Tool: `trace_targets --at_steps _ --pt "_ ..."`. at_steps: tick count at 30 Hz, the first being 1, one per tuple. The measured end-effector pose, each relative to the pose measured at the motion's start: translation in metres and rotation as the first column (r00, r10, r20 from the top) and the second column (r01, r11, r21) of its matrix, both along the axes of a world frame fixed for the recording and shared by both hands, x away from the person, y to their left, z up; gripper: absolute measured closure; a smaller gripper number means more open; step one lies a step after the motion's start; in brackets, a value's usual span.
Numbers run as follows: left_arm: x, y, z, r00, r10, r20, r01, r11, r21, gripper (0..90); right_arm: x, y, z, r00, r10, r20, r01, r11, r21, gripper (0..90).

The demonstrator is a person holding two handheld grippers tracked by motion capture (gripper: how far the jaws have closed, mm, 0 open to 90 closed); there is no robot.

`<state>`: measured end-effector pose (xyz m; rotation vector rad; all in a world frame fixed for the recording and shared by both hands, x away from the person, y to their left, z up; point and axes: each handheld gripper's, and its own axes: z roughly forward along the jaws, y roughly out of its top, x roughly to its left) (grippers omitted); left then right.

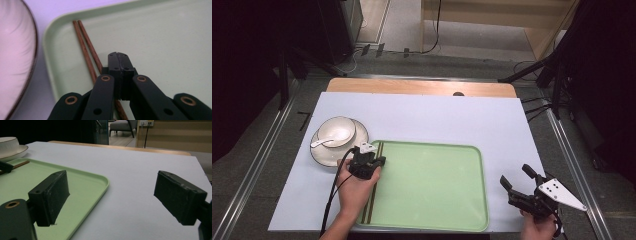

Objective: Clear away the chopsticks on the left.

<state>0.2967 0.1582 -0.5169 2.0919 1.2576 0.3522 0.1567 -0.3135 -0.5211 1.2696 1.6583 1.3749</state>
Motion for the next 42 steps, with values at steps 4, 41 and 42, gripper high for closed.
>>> trace_targets --at_steps 4,41,42 --pt "0.0 0.008 0.0 0.9999 0.013 -0.002 -0.013 0.9998 -0.015 90.0 0.0 0.001 0.0 1.0 0.003 0.002 -0.003 1.0 -0.003 13.0" --pt "-0.011 0.029 0.005 0.9933 -0.076 0.087 0.091 0.9797 -0.179 41.9 0.001 0.002 0.0 1.0 0.002 -0.001 -0.002 1.0 -0.007 13.0" --pt "-0.013 0.032 0.007 0.9922 -0.078 0.097 0.097 0.9729 -0.21 41.9 0.001 0.002 0.0 1.0 0.002 -0.001 -0.002 1.0 -0.007 13.0"
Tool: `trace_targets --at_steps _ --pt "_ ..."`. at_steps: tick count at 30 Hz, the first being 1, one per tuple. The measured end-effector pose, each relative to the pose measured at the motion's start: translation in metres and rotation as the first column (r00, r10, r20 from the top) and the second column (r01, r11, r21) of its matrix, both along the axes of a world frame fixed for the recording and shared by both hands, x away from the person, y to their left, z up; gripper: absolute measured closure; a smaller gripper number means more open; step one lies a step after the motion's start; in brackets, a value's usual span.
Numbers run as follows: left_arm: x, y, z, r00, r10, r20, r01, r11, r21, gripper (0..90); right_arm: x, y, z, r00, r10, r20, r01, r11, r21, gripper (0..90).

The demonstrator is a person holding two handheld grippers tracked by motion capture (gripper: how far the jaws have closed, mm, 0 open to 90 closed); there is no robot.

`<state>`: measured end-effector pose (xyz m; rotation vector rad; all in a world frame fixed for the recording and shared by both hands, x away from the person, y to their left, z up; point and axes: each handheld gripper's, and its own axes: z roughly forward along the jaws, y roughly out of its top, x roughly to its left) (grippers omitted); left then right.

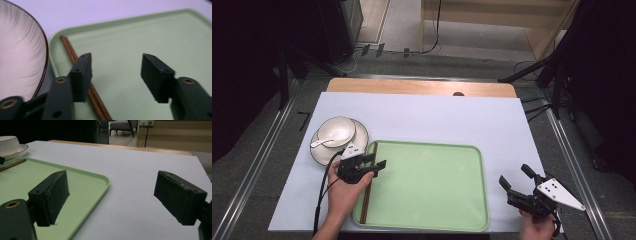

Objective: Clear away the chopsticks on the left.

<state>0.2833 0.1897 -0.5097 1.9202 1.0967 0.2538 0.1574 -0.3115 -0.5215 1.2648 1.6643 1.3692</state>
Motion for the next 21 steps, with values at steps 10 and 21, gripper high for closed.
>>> trace_targets --at_steps 10,21 --pt "-0.016 0.026 0.012 0.996 -0.064 0.062 0.071 0.9917 -0.107 1.6 0.0 0.001 0.0 1.0 0.0 -0.003 0.0 1.0 0.001 13.0" --pt "-0.039 0.062 0.012 0.9886 -0.075 0.131 0.085 0.9937 -0.073 1.3 0.001 0.002 -0.001 1.0 -0.004 -0.006 0.004 1.0 -0.002 13.0"
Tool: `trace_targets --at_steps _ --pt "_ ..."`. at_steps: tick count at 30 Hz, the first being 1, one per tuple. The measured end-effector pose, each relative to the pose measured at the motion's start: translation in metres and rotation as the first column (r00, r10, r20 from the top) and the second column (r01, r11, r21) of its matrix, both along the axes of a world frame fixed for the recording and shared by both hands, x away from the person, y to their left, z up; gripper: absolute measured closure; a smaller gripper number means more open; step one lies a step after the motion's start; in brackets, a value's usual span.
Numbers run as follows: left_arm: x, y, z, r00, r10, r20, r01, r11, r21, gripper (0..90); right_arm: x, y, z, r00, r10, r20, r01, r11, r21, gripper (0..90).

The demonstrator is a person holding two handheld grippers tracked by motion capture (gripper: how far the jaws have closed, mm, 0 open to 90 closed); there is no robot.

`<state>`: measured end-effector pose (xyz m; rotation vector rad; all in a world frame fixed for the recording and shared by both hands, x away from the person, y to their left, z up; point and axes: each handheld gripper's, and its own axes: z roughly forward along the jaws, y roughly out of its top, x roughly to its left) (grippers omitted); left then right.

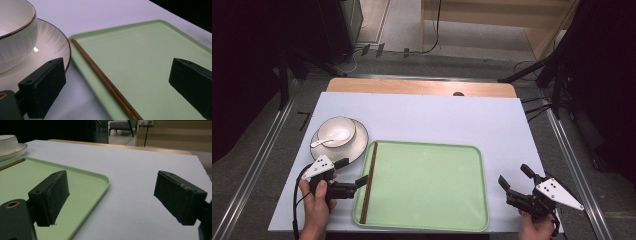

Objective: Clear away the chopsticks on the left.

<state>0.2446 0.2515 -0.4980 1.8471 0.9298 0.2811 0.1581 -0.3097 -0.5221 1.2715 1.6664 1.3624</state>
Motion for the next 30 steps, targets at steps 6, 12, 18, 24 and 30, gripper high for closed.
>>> trace_targets --at_steps 6,12,18,24,30 --pt "-0.007 0.018 0.003 0.9995 0.026 0.015 -0.026 0.9996 -0.007 1.3 0.0 0.001 0.0 1.0 -0.002 0.0 0.002 1.0 -0.001 13.0" --pt "-0.012 0.042 0.001 0.9979 0.064 0.01 -0.064 0.9977 -0.021 1.3 0.0 0.001 0.0 1.0 -0.006 0.0 0.006 1.0 -0.004 13.0" --pt "-0.019 0.064 0.001 0.9945 0.104 0.014 -0.103 0.9937 -0.045 1.3 0.0 0.0 -0.001 0.9999 -0.012 -0.001 0.012 0.9999 -0.009 13.0" --pt "-0.027 0.085 -0.001 0.9928 0.115 0.033 -0.115 0.9933 -0.013 1.3 -0.002 -0.002 0.0 0.9997 -0.024 -0.001 0.024 0.9997 -0.008 13.0" --pt "-0.031 0.106 -0.001 0.9919 0.123 0.033 -0.122 0.9923 -0.024 1.3 -0.002 -0.004 0.0 0.9994 -0.034 0.002 0.034 0.9994 -0.012 13.0"
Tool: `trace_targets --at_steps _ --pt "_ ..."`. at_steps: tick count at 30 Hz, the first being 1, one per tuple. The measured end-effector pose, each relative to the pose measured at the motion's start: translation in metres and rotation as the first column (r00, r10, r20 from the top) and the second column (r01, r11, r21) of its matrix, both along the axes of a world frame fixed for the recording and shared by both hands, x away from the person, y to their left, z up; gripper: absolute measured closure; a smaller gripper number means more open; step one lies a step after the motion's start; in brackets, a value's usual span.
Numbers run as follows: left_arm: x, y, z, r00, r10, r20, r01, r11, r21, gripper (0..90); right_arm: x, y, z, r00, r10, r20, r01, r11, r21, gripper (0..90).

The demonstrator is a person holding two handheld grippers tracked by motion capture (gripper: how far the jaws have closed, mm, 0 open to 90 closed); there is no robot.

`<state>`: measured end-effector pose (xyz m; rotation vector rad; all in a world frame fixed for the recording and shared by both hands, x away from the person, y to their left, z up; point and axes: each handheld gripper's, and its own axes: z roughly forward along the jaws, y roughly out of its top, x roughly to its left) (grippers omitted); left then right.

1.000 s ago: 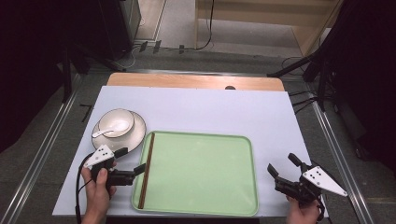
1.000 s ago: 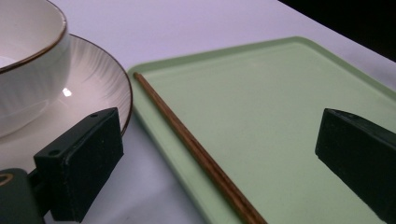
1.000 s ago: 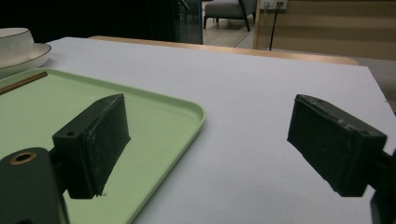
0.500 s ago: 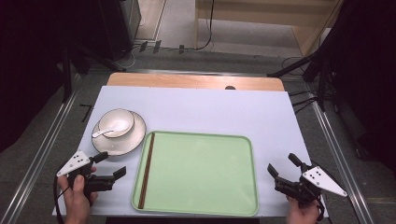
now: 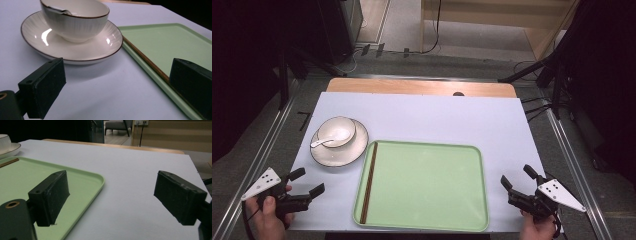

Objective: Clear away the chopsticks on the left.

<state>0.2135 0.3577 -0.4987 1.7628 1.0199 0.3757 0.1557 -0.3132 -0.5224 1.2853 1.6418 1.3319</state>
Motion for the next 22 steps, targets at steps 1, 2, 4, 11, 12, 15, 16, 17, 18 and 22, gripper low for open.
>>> trace_targets --at_steps 1,2,4,11,12,15,16,17,18,22 --pt "-0.001 0.003 -0.001 1.0 0.003 -0.003 -0.003 1.0 0.008 1.3 0.0 0.0 0.0 1.0 -0.001 -0.003 0.001 1.0 -0.003 13.0" --pt "-0.002 0.005 -0.002 1.0 0.006 -0.007 -0.006 0.9999 0.01 1.2 0.0 0.0 0.0 1.0 -0.001 -0.002 0.001 1.0 -0.004 13.0" --pt "-0.002 0.01 -0.002 0.9999 0.009 -0.007 -0.009 0.9999 0.006 1.2 0.0 -0.002 -0.001 1.0 -0.002 -0.006 0.002 1.0 -0.001 13.0" --pt "-0.001 0.02 -0.002 0.9997 0.024 0.006 -0.023 0.9995 -0.022 1.3 0.005 -0.002 -0.006 0.9995 0.02 -0.026 -0.02 0.9997 -0.017 13.1" --pt "-0.001 0.021 -0.002 0.9998 0.021 0.007 -0.021 0.9993 -0.03 1.3 0.005 -0.003 -0.006 0.9994 0.019 -0.028 -0.02 0.9997 -0.018 13.1" --pt "0.001 0.019 -0.003 0.9999 0.012 0.003 -0.012 0.9995 -0.028 1.3 0.005 -0.005 -0.007 0.9995 0.01 -0.03 -0.011 0.9998 -0.016 13.1" --pt "0.001 0.017 -0.004 1.0 0.009 -0.001 -0.009 0.9997 -0.022 1.3 0.005 -0.005 -0.007 0.9995 0.007 -0.032 -0.007 0.9999 -0.011 13.1" --pt "0.002 0.016 -0.005 1.0 0.003 -0.003 -0.003 0.9998 -0.017 1.3 0.004 -0.007 -0.007 0.9994 0.0 -0.034 0.0 1.0 -0.008 13.1" --pt "0.002 0.015 -0.005 1.0 -0.004 -0.004 0.004 1.0 -0.005 1.3 0.004 -0.008 -0.007 0.9995 -0.004 -0.032 0.004 0.9999 -0.011 13.1" --pt "0.003 0.012 -0.007 0.9999 -0.011 -0.012 0.011 0.9999 -0.001 1.3 0.003 -0.011 -0.008 0.9992 -0.02 -0.036 0.02 0.9998 -0.008 13.0"
